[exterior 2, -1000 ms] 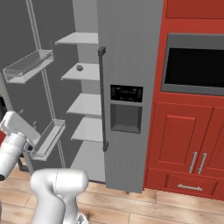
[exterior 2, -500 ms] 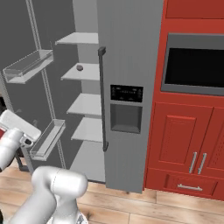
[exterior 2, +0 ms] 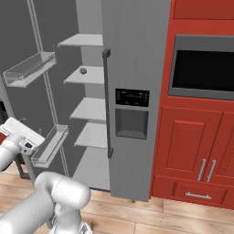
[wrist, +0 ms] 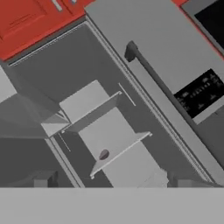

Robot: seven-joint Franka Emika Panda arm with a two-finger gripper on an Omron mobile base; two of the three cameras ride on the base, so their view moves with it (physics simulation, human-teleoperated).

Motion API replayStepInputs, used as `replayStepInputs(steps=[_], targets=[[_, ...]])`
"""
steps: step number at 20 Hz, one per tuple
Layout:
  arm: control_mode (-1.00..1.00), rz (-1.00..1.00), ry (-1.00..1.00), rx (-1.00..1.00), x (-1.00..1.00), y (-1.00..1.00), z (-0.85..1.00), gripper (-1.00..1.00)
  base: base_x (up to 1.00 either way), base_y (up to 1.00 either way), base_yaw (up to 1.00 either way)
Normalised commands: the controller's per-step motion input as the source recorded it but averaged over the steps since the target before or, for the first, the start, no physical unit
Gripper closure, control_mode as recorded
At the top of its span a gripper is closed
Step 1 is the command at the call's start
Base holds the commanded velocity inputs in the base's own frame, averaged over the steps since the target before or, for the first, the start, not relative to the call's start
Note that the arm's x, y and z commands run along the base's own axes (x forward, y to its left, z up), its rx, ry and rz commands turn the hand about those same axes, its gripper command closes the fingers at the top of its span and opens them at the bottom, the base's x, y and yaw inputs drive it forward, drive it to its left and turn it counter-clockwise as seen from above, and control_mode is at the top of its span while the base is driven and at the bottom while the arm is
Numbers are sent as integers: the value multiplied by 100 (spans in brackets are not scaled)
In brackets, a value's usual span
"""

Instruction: There's a chicken drumstick in the fridge that needs to be moved to the freezer for freezing. Pick up the chicken drumstick from the fridge, place it on any shelf in the freezer, and close the fridge and freezer doors when done.

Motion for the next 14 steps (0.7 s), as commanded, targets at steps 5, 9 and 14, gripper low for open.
replayStepInputs(steps=[5, 9, 14], targets=[[-100, -38, 10, -27, -36, 99, 0, -100, 0, 0, 0], [-100, -34, 1, -35, -31, 100, 0, -100, 0, 0, 0], [-100, -25, -2, -31, -82, 100, 4, -100, 0, 0, 0]])
